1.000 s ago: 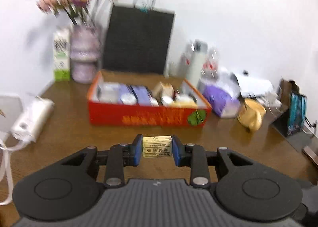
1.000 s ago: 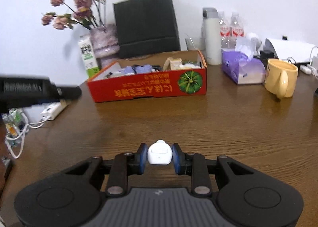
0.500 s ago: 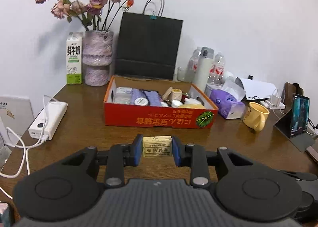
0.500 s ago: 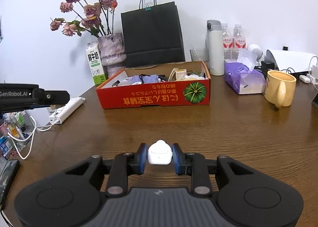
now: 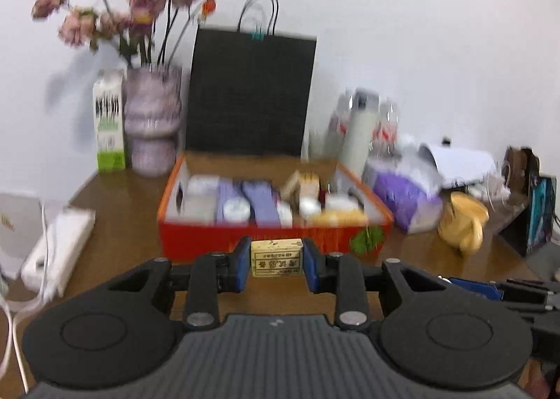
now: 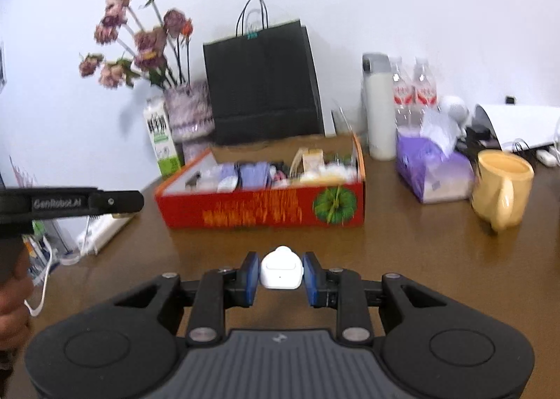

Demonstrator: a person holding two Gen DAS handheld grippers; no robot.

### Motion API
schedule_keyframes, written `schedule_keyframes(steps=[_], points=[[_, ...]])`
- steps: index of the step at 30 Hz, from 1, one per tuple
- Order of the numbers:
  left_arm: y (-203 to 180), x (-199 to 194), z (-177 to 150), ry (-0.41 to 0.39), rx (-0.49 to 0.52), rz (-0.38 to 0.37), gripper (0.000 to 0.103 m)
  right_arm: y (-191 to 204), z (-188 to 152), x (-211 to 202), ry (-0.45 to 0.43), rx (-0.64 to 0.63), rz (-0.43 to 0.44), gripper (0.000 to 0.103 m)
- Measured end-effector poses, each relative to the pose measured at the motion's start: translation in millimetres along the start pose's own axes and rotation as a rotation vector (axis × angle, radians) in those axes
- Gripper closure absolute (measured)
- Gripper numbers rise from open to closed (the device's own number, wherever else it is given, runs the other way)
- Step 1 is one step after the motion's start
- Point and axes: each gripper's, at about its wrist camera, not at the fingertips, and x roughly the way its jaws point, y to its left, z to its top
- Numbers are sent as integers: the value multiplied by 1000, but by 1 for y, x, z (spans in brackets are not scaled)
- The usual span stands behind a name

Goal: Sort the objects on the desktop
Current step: 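Carry the beige box and white object over the cardboard box, then open both tools to drop the beige box and white object inside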

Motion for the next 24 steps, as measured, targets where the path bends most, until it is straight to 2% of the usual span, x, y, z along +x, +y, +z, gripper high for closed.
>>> schedule_keyframes(steps=[3, 6, 8, 11, 12, 14, 17, 19, 20, 22, 24], points=[[6, 12, 29, -35, 3, 23, 73, -9, 40, 17, -21, -36, 7, 77], [16, 43, 64, -30, 4, 24, 73, -12, 82, 40, -44, -85, 13, 77], [25, 79, 82, 18, -22, -2, 72, -18, 111, 67, -13, -76, 50, 77], [30, 150, 79, 202, -78, -13, 73, -31, 147, 133, 123, -35, 105, 77], [26, 168, 72, 253, -68, -8, 73, -36, 152, 156, 176, -10, 107, 77], [17, 188, 60, 275, -27, -31, 72, -45, 154, 206, 299, 37, 125, 77], [13, 216, 48, 351, -16, -69, 71, -47, 149, 260, 401, 57, 123, 77], [15, 230, 43, 383, -21, -56, 66, -41, 142, 285, 446, 43, 88, 75], [17, 233, 43, 384, -26, -63, 64, -38, 139, 295, 469, 27, 68, 75], [22, 228, 47, 357, -48, -72, 54, -32, 133, 307, 497, -6, 27, 72], [28, 218, 55, 322, -58, -80, 48, -29, 132, 306, 492, -13, 18, 63]])
